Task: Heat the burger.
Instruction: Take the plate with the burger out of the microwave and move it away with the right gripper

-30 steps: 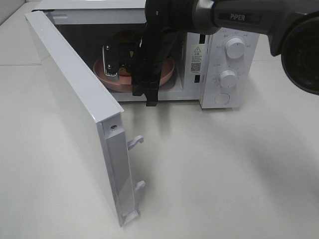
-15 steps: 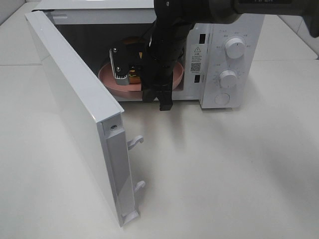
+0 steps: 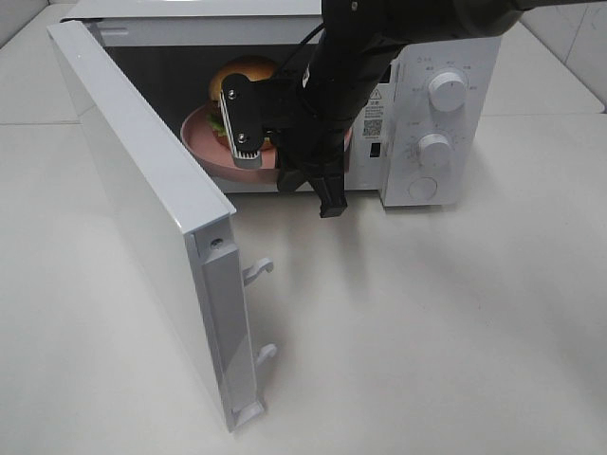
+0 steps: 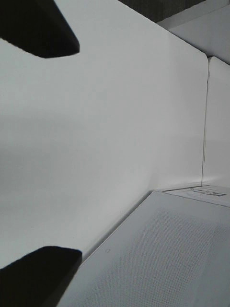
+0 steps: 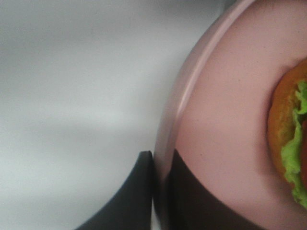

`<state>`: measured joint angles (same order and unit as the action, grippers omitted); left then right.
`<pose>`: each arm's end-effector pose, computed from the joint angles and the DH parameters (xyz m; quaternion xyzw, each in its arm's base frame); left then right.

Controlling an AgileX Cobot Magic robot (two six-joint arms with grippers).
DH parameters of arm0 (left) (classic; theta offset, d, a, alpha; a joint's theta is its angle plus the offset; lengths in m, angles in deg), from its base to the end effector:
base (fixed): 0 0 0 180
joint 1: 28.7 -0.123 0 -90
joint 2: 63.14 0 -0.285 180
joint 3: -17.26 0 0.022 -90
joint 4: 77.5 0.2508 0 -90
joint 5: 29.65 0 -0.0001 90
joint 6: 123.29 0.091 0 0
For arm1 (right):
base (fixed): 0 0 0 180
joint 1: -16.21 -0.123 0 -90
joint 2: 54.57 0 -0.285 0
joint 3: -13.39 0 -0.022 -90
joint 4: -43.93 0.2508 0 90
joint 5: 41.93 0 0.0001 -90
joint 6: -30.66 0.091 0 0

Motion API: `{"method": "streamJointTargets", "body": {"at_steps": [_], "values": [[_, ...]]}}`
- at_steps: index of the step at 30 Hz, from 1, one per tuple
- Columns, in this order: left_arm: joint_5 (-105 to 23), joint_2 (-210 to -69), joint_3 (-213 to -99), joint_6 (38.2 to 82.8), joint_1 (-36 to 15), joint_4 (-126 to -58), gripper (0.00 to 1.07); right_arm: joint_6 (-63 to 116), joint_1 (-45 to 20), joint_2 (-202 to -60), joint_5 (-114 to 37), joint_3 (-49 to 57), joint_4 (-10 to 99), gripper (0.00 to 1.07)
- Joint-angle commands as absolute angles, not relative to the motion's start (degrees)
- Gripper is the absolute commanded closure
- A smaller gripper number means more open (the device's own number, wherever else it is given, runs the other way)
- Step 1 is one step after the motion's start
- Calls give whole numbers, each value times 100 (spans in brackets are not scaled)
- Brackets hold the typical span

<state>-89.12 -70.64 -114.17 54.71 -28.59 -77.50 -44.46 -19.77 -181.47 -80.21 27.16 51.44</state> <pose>-0.0047 0.0000 0.2791 -0.0140 0.8458 -0.0098 0.5332 0.3631 0.2727 0.1931 -0.7749 0.5798 -0.0335 0.2496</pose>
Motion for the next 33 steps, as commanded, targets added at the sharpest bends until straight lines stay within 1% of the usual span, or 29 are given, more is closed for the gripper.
{"method": "streamJointTargets", "body": {"at_steps": [1,17,33], "values": [[-8895,-6978,-11406,5453,-2870,-7716,6,-4451,-1960,-17763,-7591,2452,4966,107],[-8895,-6978,-11406,5453,-2870,-7716,6,-4457,-1971,-16881,-6892,1386,4898,107],[-8895,-6978,-11406,5453,-2870,-7716,6,-4491,-1971,-16010,-6657,355,4668,107]]}}
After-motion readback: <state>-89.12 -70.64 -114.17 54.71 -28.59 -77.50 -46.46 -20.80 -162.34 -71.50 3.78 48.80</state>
